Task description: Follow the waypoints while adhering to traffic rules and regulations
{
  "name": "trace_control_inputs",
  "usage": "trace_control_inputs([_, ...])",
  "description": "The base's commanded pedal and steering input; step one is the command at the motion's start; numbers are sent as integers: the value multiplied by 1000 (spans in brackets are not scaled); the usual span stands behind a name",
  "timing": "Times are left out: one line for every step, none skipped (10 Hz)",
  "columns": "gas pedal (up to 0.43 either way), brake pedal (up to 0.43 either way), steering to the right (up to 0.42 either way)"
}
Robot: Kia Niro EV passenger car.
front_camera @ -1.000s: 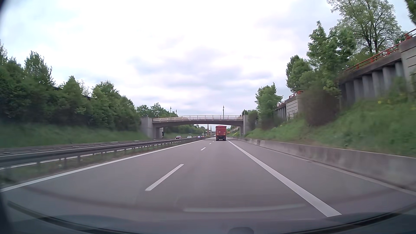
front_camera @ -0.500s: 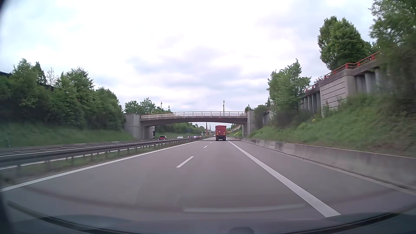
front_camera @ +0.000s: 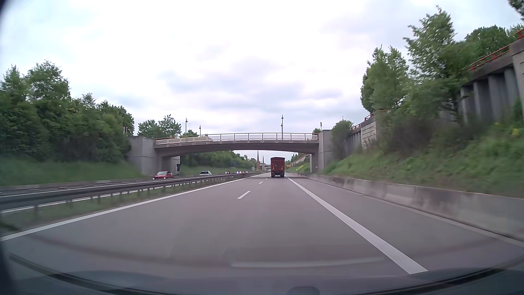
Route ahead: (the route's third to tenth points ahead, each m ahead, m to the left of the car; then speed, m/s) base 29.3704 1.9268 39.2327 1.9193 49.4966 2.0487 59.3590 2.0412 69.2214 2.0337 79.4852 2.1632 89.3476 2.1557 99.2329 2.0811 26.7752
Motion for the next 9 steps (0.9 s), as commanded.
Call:
trace_control_inputs([150,0,0])
trace_control_inputs([150,0,0])
trace_control_inputs([150,0,0])
trace_control_inputs([150,0,0])
trace_control_inputs([138,0,0])
trace_control_inputs([118,0,0])
trace_control_inputs([110,0,0])
trace_control_inputs([98,0,0])
trace_control_inputs([98,0,0])
